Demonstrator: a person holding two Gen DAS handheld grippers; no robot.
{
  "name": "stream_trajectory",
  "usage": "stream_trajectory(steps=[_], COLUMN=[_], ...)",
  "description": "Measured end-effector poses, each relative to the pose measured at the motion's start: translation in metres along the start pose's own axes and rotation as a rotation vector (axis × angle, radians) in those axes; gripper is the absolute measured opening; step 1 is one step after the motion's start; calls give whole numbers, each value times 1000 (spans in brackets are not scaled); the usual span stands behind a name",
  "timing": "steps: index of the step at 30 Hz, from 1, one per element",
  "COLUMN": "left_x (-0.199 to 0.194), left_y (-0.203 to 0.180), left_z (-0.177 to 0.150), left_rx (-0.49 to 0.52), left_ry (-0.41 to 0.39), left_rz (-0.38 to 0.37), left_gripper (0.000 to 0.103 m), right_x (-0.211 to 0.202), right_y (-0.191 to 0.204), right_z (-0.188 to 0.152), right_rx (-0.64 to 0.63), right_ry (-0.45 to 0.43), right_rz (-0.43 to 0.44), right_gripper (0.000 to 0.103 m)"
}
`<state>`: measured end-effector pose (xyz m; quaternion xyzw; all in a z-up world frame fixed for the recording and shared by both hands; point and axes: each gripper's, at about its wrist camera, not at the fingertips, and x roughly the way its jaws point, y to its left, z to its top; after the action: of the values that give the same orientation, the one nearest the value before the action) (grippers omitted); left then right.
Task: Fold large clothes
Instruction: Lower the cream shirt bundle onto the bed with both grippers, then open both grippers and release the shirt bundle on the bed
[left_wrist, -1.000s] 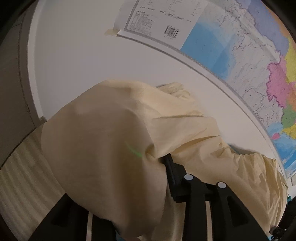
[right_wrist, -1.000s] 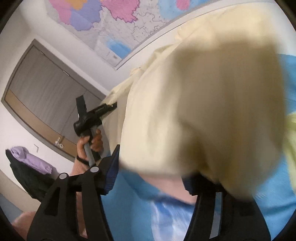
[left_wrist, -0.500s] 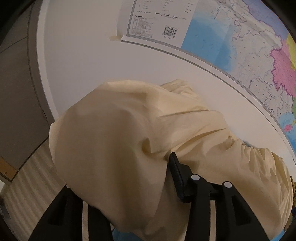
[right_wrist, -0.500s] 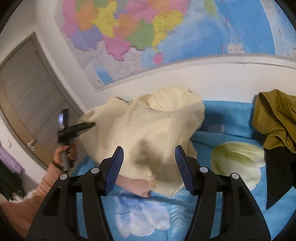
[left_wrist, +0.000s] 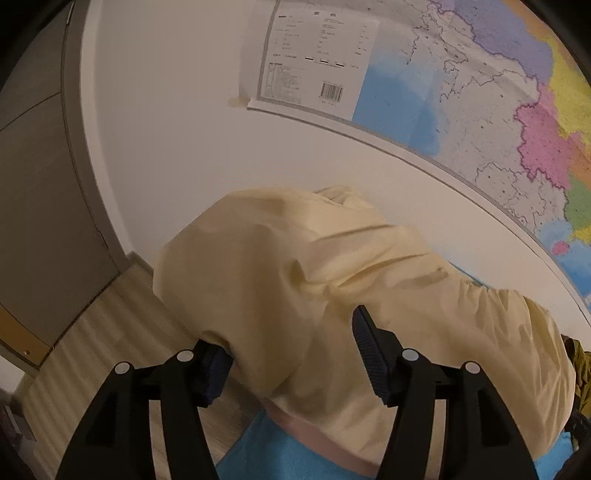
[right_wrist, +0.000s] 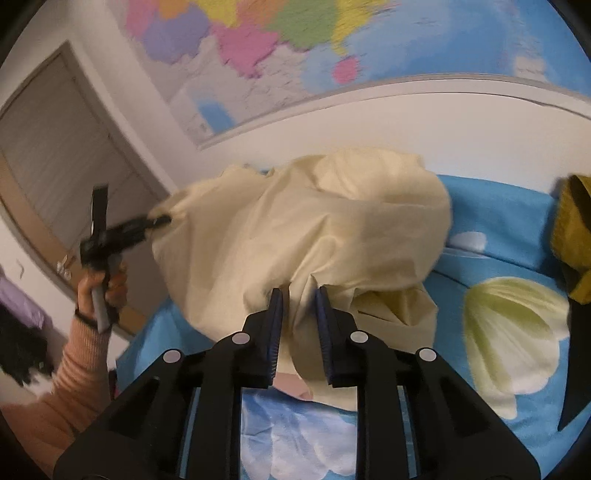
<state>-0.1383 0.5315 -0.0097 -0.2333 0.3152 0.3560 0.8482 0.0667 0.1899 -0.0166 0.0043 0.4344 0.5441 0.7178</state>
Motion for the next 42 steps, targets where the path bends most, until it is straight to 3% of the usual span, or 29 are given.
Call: stream_trajectory(steps=[2,4,5,10,15,19,23,28,31,42], left_x=[18,32,33,-12,-63,-95,-89,-56,-41,-40], left_y=[-11,-13,-11,1,5,-27,-74,-116,-132,-138], left_z=[4,1,-1,-19,-36,-55,-67,-93,-101,-100], left_rx=[74,101,96,60,84,185,258,322,366,380], left_ry=[45,80,95,-25,-141,-192,-163,-77,-82,-93], left_rz=[26,160,166,51,-21,-124,-260,-290,-223,-167], left_gripper=[81,78,77,77,78,80,82,82,82,82], right_x=[14,29,27,-4,-30,-26,-6,34,46,25], right_y=[3,4,4,11,19,24,33,30,26,27], right_z=[-5,-12,-13,-8,-2,8,20,25,20,18], right_rx=[-20,-34,-42,-84,-125,-131,-124,-111,-110,-64], right_ry=[69,160,160,84,3,-34,-62,2,35,-15], right_rz=[-29,-55,-73,-90,-103,-82,-50,-37,-47,10], right_gripper=[20,21,22,38,42,42,42,45,44,49])
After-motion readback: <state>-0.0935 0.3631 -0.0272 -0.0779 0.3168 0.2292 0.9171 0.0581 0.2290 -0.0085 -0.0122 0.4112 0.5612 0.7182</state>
